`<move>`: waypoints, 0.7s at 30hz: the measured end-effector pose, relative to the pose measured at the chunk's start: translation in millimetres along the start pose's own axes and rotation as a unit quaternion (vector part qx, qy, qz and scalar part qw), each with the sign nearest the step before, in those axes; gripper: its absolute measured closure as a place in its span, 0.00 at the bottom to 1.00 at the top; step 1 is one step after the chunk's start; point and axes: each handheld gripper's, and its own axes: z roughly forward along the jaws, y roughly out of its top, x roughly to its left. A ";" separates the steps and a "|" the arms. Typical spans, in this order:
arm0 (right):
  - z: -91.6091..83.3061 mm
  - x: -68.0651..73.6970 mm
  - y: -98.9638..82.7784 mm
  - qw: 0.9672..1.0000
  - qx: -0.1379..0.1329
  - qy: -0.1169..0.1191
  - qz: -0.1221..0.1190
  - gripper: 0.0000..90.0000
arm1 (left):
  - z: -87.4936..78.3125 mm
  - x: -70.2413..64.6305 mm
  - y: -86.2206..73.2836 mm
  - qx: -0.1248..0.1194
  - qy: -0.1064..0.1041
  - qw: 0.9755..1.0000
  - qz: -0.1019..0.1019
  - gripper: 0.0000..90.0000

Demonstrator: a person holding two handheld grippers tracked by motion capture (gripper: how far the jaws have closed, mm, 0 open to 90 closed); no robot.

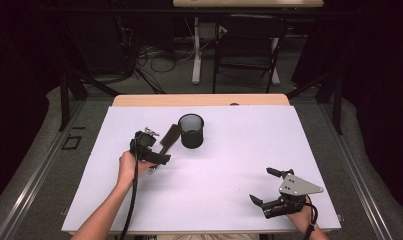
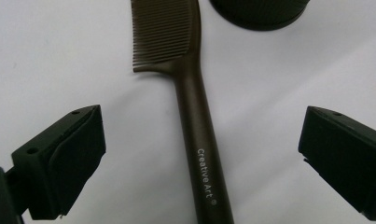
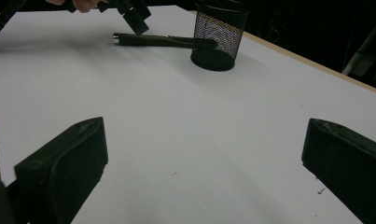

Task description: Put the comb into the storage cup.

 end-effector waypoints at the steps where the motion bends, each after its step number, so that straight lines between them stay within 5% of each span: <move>1: 0.3 -0.3 -0.2 1.000 -0.001 -0.001 0.002 0.00 | 1.4 2.9 1.6 0.011 -0.008 1.000 -0.005 0.00; 21: 1.2 -1.5 -1.2 1.000 0.001 -0.001 0.005 0.00 | 3.0 -0.3 28.0 0.073 -0.008 0.997 0.011 0.05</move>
